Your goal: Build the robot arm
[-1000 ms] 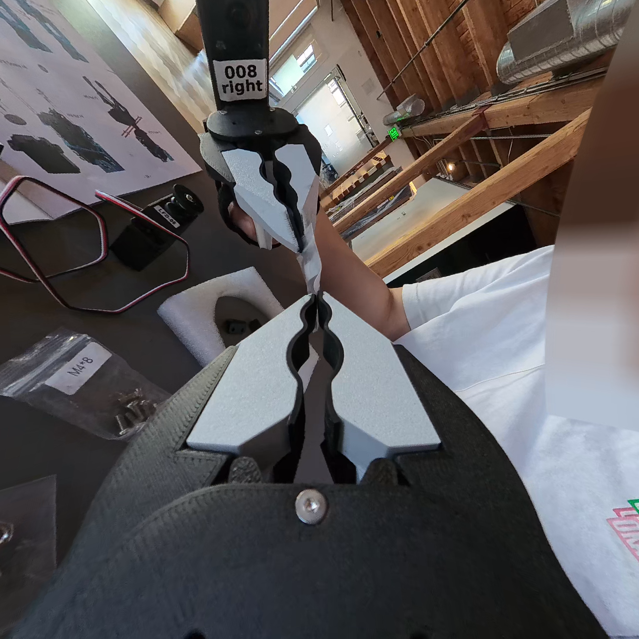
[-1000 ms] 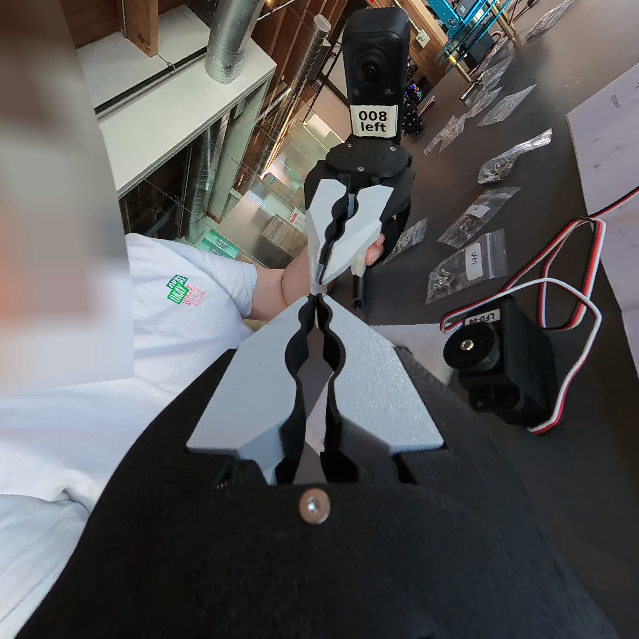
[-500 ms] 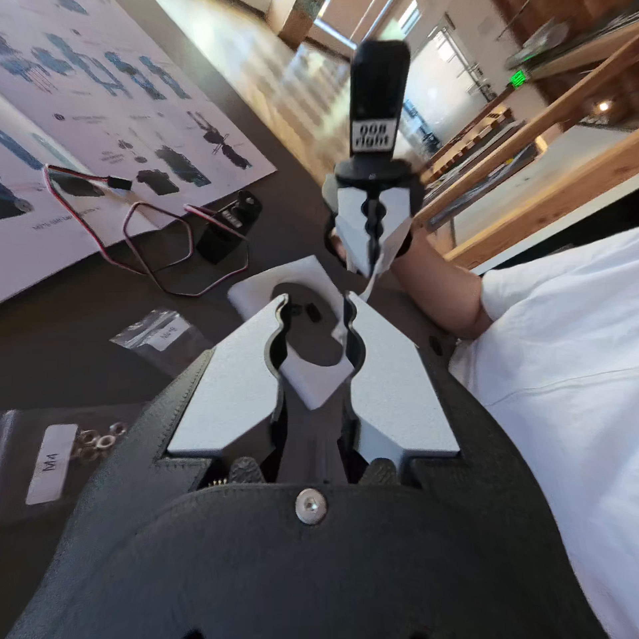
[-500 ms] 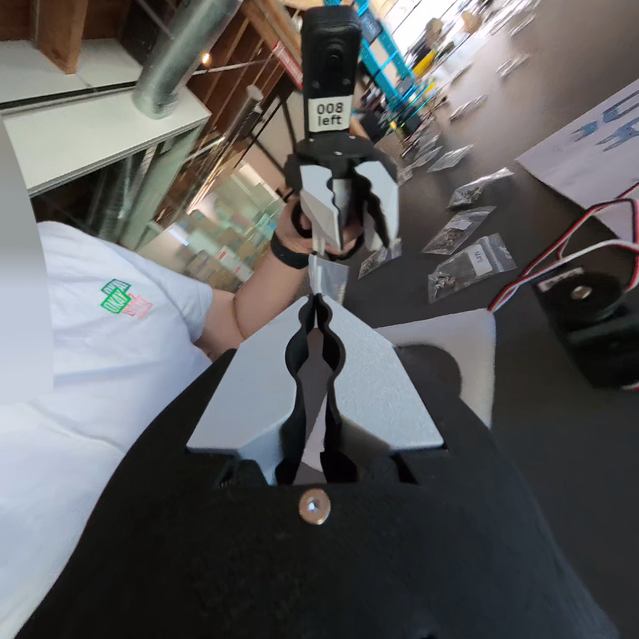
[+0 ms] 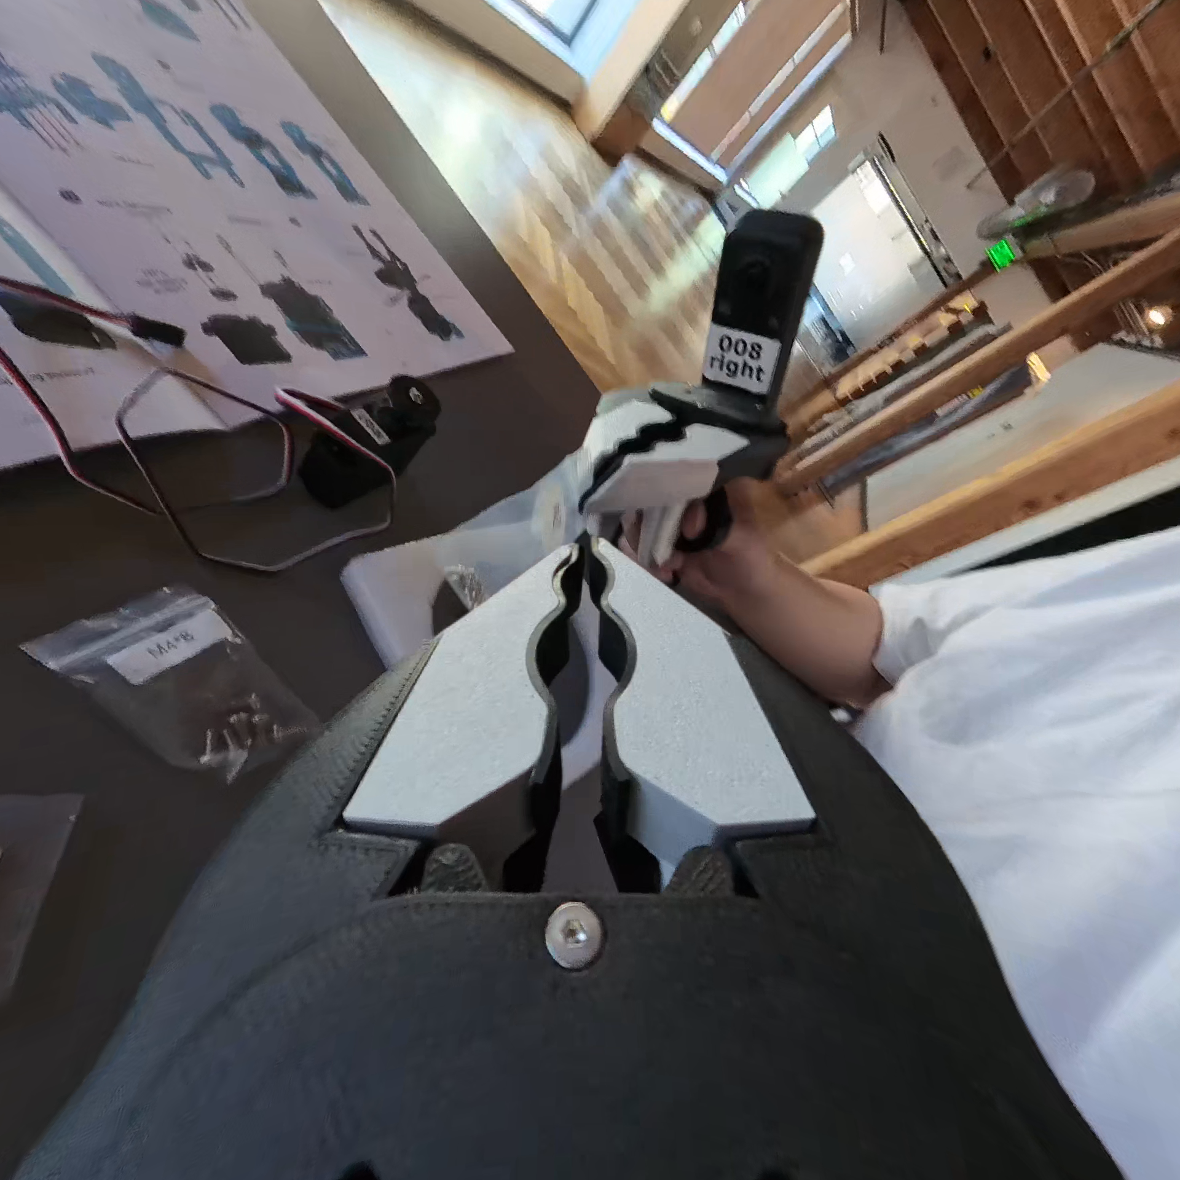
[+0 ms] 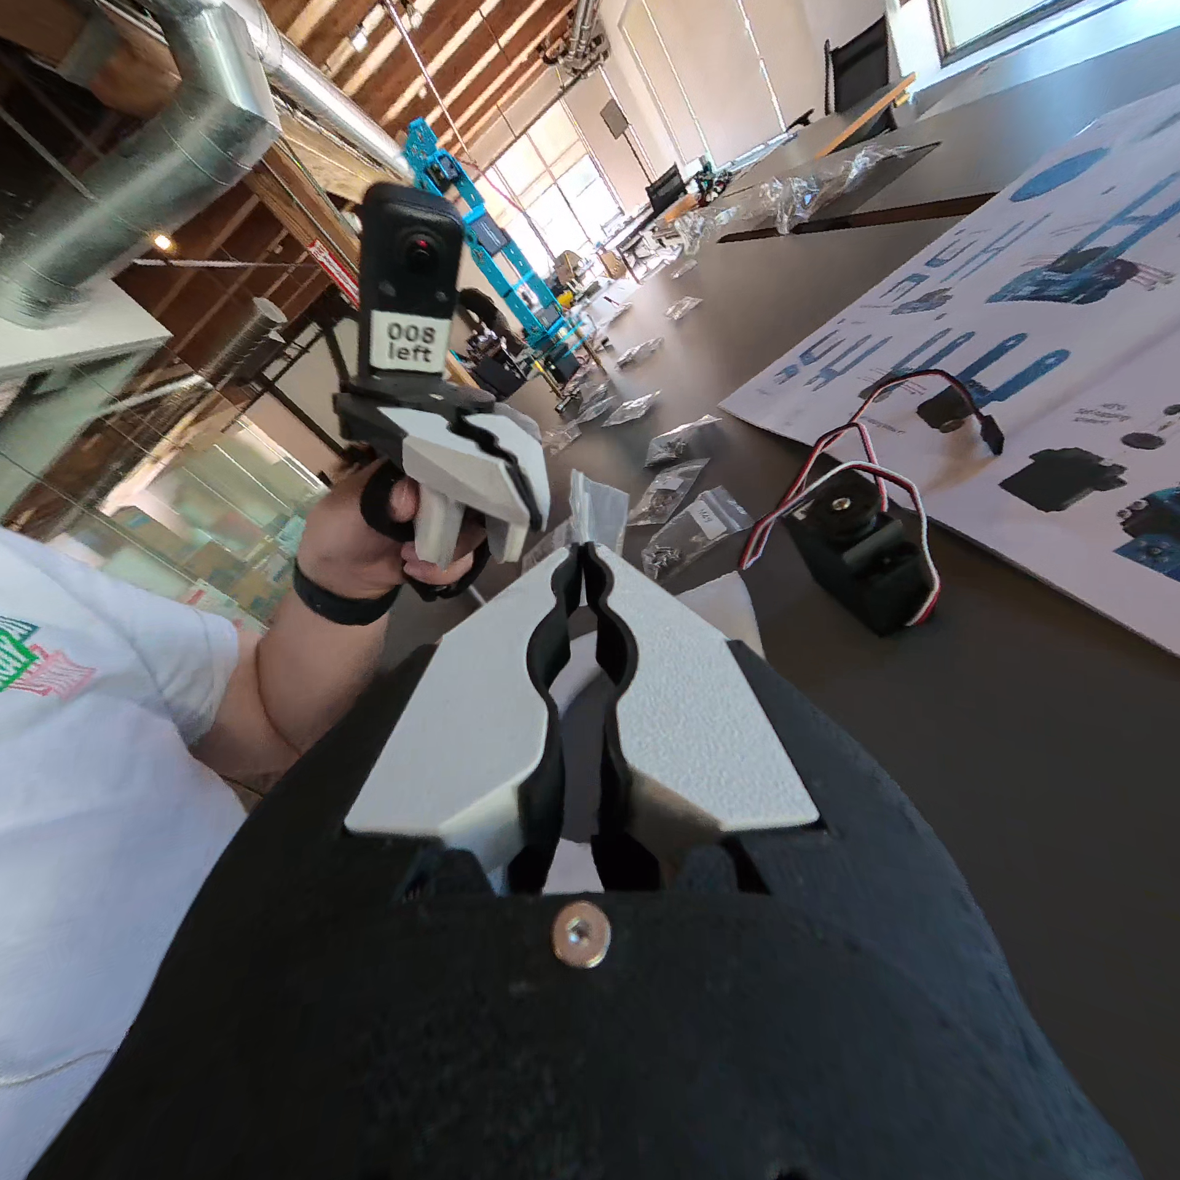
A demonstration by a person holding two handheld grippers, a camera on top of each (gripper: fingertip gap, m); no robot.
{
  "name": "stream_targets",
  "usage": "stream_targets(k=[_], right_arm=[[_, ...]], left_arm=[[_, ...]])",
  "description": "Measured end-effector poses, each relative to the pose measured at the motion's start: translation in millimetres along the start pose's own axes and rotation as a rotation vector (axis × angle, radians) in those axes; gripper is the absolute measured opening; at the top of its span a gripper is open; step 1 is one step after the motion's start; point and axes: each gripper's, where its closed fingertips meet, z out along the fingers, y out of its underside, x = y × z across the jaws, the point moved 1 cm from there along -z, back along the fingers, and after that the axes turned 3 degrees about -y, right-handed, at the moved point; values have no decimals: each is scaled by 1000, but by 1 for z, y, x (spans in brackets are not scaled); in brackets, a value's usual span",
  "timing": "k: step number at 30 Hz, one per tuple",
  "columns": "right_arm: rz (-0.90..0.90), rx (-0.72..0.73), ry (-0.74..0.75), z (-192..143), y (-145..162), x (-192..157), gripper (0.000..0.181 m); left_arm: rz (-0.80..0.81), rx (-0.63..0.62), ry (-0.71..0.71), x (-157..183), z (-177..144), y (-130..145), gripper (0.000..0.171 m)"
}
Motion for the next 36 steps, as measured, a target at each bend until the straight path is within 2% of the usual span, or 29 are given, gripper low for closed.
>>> stream_targets(k=[2,5,8,11,15,23,30,36], right_arm=[[-28,-23,8,2,3,-1,0],[-58,-21,22,5,3,-1,0],[-75,-15,37,6,3,0,0],[-103,-36,55,9,6,1,0],[-136,-53,68,12,9,1,0],[-184,-64,102,13,10,3,1],[-293,-104,167,14,12,4,1],[-365,-148,206,17,17,5,2]], left_arm=[[74,55,-77,-1,2,-6,0],[156,61,-157,-3,4,-5,1],[101,16,-143,-7,10,3,4],[61,45,-114,-6,12,2,4],[101,66,-166,-12,11,0,5],[42,66,-112,-11,14,2,12],[52,97,-130,-13,14,-1,11],[26,92,-122,-17,16,2,0]])
